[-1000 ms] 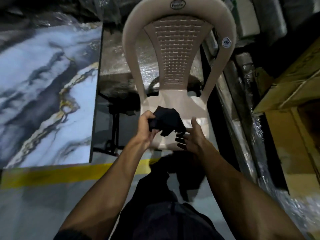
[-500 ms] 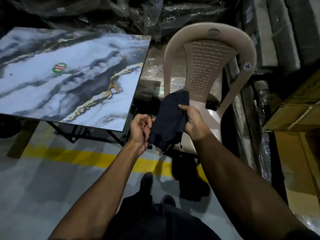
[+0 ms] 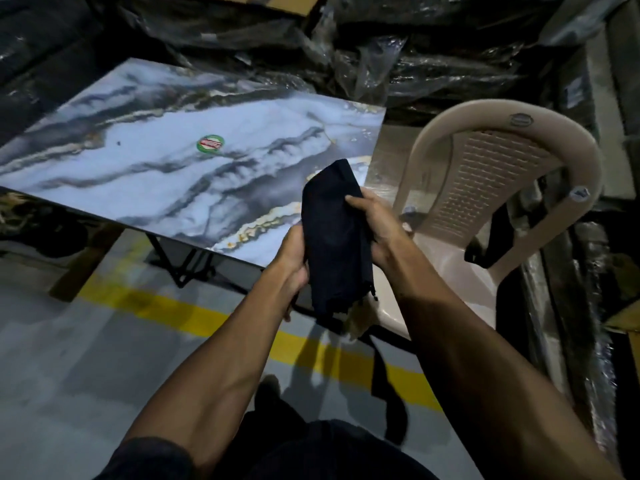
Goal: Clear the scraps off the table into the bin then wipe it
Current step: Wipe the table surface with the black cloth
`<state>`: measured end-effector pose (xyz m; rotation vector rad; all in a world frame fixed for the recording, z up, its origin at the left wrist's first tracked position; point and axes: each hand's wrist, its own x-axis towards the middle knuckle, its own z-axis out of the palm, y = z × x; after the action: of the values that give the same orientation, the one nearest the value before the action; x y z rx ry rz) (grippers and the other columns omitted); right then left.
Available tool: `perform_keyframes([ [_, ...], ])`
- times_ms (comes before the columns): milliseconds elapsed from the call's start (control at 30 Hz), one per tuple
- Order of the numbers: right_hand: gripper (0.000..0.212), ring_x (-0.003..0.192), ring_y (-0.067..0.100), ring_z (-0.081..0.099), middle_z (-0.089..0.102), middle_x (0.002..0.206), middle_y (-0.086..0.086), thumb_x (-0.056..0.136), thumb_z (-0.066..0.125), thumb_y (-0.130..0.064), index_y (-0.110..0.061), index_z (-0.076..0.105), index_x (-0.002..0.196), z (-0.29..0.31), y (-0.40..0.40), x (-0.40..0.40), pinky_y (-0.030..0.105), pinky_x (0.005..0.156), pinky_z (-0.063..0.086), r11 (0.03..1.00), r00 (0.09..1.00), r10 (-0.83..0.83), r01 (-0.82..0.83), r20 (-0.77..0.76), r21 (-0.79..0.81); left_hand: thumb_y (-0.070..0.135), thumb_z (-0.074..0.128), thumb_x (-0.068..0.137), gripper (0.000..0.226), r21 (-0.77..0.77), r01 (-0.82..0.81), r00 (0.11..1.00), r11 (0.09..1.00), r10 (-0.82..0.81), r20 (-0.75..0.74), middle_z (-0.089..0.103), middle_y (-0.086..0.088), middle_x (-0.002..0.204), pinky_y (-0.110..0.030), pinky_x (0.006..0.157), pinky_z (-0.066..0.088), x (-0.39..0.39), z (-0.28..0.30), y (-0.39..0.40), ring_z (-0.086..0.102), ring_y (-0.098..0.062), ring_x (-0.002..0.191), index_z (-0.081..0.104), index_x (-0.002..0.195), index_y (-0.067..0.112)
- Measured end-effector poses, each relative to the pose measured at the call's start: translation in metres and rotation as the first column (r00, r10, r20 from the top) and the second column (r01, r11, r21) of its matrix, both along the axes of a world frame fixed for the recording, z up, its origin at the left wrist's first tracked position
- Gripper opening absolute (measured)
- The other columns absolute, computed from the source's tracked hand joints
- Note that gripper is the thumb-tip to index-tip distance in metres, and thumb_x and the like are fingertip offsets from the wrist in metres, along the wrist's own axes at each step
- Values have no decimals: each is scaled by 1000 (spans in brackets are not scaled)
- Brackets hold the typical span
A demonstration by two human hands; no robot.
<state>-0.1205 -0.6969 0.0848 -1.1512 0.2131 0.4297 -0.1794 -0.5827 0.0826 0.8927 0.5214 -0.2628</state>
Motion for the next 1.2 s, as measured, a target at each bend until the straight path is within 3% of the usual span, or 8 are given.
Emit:
perform_keyframes([
  [100, 20, 91, 28, 69, 71, 106, 17, 95, 51, -3, -9, 67, 105, 5, 39, 5, 38, 85, 57, 995, 1000, -9, 11, 30, -94, 33, 47, 93, 39, -81, -2, 1000, 997, 4, 24, 74, -12, 91, -37, 84, 54, 17, 3, 42, 70, -26, 78, 77, 87, 9],
  [333, 26, 81, 17, 72, 75, 96, 9, 97, 58, -30, -7, 70, 101, 11, 121, 20, 23, 66, 55, 957, 991, -38, 74, 132, -280, 34, 54, 89, 36, -123, 88, 994, 988, -79, 80, 72, -12, 82, -35, 84, 50, 51, -1, 126, 67, -26, 75, 77, 81, 7],
  [467, 19, 81, 14, 67, 69, 93, 6, 93, 65, -27, -9, 65, 102, 6, 147, 33, 28, 72, 55, 929, 959, -104, 188, 263, -317, 25, 67, 82, 32, -40, 54, 988, 998, -48, 147, 70, -10, 91, -35, 86, 52, 73, -4, 153, 66, -23, 89, 67, 109, 6],
  [567, 11, 84, 18, 65, 69, 94, 10, 90, 68, -23, -15, 63, 95, 0, 157, 52, 38, 79, 55, 896, 933, -165, 278, 320, -347, 6, 63, 88, 16, 71, -21, 977, 997, 6, 211, 73, -2, 79, -24, 65, 55, 91, -1, 163, 70, -13, 73, 66, 104, 7],
  [667, 11, 81, 20, 65, 69, 88, 8, 96, 59, -18, -10, 65, 91, -7, 159, 77, 38, 77, 54, 860, 924, -210, 330, 319, -390, -5, 66, 83, 21, 266, -123, 959, 956, 46, 279, 74, 4, 76, -18, 62, 53, 111, 3, 174, 70, -8, 70, 66, 102, 3],
  [867, 18, 80, 15, 60, 67, 89, 5, 100, 51, -13, -9, 66, 92, -14, 153, 138, 30, 75, 50, 839, 924, -261, 360, 279, -408, -1, 71, 80, 19, 572, -151, 957, 806, -25, 288, 70, -2, 87, -27, 77, 56, 163, 6, 216, 66, -16, 79, 66, 92, 13],
  [1000, 21, 77, 14, 60, 66, 84, 2, 97, 53, -10, -15, 66, 82, -9, 143, 180, 29, 72, 50, 843, 929, -248, 347, 276, -412, 3, 64, 87, 9, 650, -76, 973, 756, -86, 213, 66, 1, 78, -19, 61, 52, 197, 15, 235, 63, -5, 64, 63, 89, 11],
  [1200, 18, 76, 23, 64, 67, 79, 7, 92, 59, -14, -14, 66, 75, -20, 126, 224, 45, 77, 57, 838, 971, -179, 236, 161, -491, 15, 71, 85, 13, 679, 24, 976, 734, -165, 144, 61, -4, 75, -23, 51, 39, 223, 7, 253, 55, -12, 62, 61, 87, 8],
])
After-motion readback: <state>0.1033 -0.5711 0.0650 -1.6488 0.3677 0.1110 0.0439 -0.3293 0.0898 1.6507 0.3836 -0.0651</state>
